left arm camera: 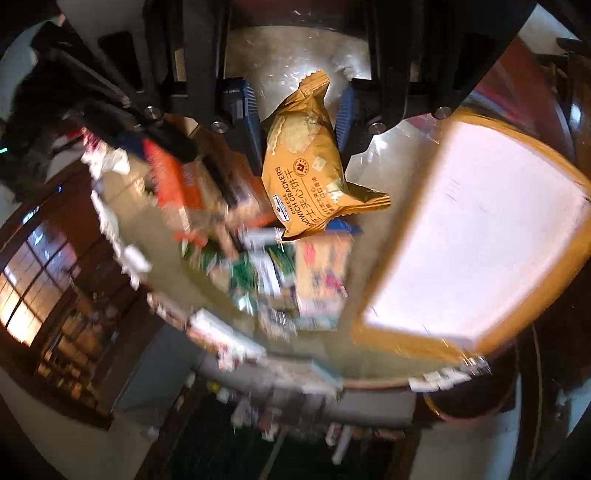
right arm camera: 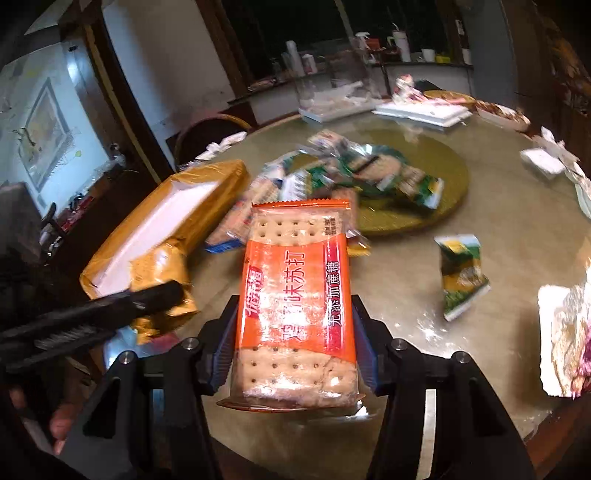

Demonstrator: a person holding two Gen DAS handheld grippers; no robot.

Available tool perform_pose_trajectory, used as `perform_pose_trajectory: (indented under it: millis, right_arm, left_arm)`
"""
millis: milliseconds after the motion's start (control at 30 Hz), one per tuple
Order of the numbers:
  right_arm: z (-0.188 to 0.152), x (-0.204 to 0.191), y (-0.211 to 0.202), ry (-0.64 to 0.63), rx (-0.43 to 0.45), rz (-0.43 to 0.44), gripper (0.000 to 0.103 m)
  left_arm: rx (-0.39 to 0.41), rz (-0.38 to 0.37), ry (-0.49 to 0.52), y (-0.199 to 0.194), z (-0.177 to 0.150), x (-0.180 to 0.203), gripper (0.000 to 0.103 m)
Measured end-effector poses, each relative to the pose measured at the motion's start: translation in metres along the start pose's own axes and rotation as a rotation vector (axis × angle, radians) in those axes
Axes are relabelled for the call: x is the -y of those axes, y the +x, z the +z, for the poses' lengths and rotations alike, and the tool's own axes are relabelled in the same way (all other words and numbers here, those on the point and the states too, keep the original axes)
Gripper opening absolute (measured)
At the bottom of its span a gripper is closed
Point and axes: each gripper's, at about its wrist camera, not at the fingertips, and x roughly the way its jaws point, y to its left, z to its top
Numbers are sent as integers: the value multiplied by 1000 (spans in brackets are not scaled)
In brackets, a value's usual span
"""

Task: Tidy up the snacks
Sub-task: 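Carry both packs over the yellow box and open both tools to drop them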

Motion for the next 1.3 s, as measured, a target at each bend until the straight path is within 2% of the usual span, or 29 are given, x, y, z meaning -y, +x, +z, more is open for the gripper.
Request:
perform_pose_trajectory:
  millis: [133, 233, 400, 500, 600, 767, 867, 967, 1067, 1100, 1167, 1200, 1233, 1267, 1300]
  right_arm:
    - [17, -41, 6, -70, 4, 83, 57]
    - [30, -83, 27, -136, -16, 152, 57]
    - [48, -144, 86, -205, -98, 216, 57]
    - [50, -173, 121, -251, -145, 200, 57]
    - [43, -191, 151, -272, -205, 170, 57]
    - [20, -208, 162, -375, -271, 118, 57]
    - [13, -207, 156, -432, -251, 61, 57]
    - [14, -199, 153, -430, -252, 57, 57]
    - [16, -197, 154, -418, -245, 95, 57]
    - [17, -196, 153, -406, -241, 104, 58]
    - [17, -193, 147, -380, -235, 115, 59]
    - [17, -191, 141, -359, -226, 124, 65]
    - [16, -189, 135, -338, -212, 136, 69]
    - [17, -183, 123, -309, -179, 158, 74]
    - [18, -177, 114, -291, -159, 169, 74]
  left_arm:
    - [46, 75, -32, -22, 15, -34, 35]
    - [73, 134, -103, -29, 23, -78, 35]
    - [80, 197, -211, -20, 27, -148, 35]
    - [79, 207, -269, -14, 33, -176, 35]
    - [55, 235, -283, -7, 31, -189, 35]
    - [1, 269, -249, -4, 15, -191, 35]
    - [-25, 267, -244, -8, 10, -183, 35]
    - [-51, 285, -225, -3, 9, -177, 35]
    - [-64, 308, -195, 2, 12, -175, 37]
    - [-60, 309, -196, 1, 13, -176, 40]
    - [-35, 316, -198, -1, 13, -179, 57]
    - [-27, 320, -202, -3, 12, -179, 69]
    - [-8, 319, -204, -8, 11, -178, 74]
    - [14, 324, -202, -14, 10, -174, 75]
    - [28, 326, -198, -20, 9, -169, 75]
